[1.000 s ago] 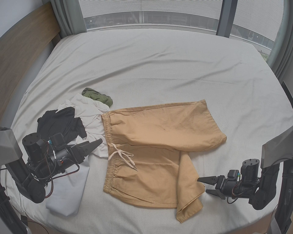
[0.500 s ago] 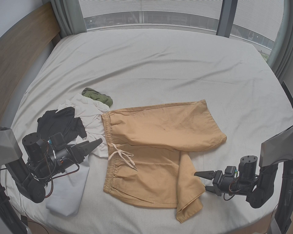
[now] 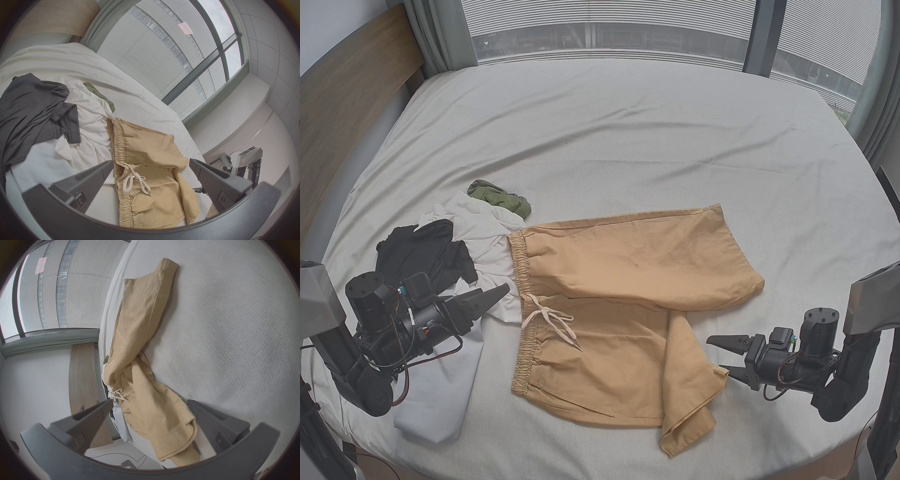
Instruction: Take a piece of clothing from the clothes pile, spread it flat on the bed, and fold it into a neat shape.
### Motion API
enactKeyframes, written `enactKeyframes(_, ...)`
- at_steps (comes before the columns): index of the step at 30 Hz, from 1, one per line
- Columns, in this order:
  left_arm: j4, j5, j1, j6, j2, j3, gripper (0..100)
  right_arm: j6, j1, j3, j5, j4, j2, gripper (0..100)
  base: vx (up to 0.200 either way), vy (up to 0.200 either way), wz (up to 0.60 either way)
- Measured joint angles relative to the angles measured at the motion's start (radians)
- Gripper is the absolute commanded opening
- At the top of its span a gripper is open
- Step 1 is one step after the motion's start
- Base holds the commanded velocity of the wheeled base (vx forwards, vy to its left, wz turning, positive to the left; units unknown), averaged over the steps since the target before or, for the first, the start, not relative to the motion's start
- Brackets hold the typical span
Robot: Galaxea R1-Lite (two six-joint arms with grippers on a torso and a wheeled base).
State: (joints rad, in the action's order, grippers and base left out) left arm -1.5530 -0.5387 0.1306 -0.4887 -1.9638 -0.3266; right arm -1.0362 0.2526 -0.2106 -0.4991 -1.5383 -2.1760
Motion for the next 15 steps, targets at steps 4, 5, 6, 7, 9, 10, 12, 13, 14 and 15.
enactKeyframes(4, 0.000, 0.000, 0.000, 0.000, 0.000, 0.000, 100, 0.000, 0.000, 0.003, 0.000, 0.000, 0.003, 0, 0.000, 0.000, 0.00)
enactKeyframes(5, 0.000, 0.000, 0.000, 0.000, 0.000, 0.000, 100, 0.000, 0.000, 0.004, 0.000, 0.000, 0.003, 0, 0.000, 0.000, 0.00)
enactKeyframes(6, 0.000, 0.000, 0.000, 0.000, 0.000, 0.000, 100, 0.000, 0.000, 0.005, 0.000, 0.000, 0.003, 0, 0.000, 0.000, 0.00)
enactKeyframes(7, 0.000, 0.000, 0.000, 0.000, 0.000, 0.000, 100, 0.000, 0.000, 0.006, 0.000, 0.000, 0.003, 0, 0.000, 0.000, 0.00)
enactKeyframes(9, 0.000, 0.000, 0.000, 0.000, 0.000, 0.000, 100, 0.001, 0.000, 0.008, 0.000, 0.000, 0.003, 0, 0.000, 0.000, 0.00)
enactKeyframes(10, 0.000, 0.000, -0.001, 0.000, 0.000, 0.000, 100, 0.001, 0.000, 0.008, 0.001, 0.000, 0.003, 0, 0.000, 0.000, 0.00)
enactKeyframes(12, 0.000, 0.000, -0.001, 0.000, 0.000, 0.000, 100, 0.005, -0.001, 0.014, 0.001, -0.001, 0.003, 0, 0.000, 0.000, 0.00)
enactKeyframes(13, 0.000, 0.000, -0.001, 0.000, 0.000, 0.000, 100, 0.006, -0.002, 0.016, 0.001, -0.001, 0.003, 0, 0.000, 0.000, 0.00)
enactKeyframes(14, 0.000, 0.000, -0.001, 0.000, 0.000, 0.000, 100, 0.007, -0.003, 0.017, 0.001, -0.001, 0.003, 0, 0.000, 0.000, 0.00)
enactKeyframes(15, 0.000, 0.000, -0.001, 0.000, 0.000, 0.000, 100, 0.010, -0.006, 0.020, 0.001, -0.001, 0.003, 0, 0.000, 0.000, 0.00)
